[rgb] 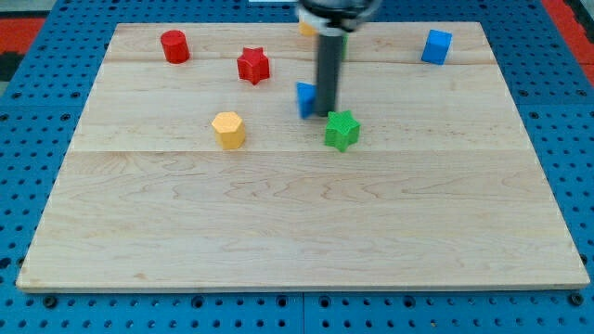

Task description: Move the blue triangle to the left center of the board

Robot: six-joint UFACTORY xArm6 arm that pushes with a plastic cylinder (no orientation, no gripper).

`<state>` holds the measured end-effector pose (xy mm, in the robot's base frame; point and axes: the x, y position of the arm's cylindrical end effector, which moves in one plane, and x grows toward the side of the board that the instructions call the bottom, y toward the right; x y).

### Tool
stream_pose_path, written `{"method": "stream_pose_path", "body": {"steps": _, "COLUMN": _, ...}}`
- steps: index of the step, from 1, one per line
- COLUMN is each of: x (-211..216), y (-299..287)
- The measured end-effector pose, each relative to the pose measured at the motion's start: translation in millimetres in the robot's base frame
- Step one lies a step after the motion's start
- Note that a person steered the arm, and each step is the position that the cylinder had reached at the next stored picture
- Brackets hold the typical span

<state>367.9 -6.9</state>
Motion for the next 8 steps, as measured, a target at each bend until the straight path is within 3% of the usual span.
{"method": "stream_pose_path", "body": {"steps": 1, "x": -21.7, "y": -1.2}}
{"method": "stream_pose_path", "body": {"steps": 2, "x": -40.5, "y": 68.5}}
{"method": "stream_pose_path", "body": {"steps": 3, "x": -52.1, "y": 22.4}}
{"method": "stream_pose_path", "body": {"steps": 6, "x": -42.6, "y": -205.6}}
{"method": "stream_pose_path", "body": {"steps": 8, "x": -39.8, "y": -102.0}}
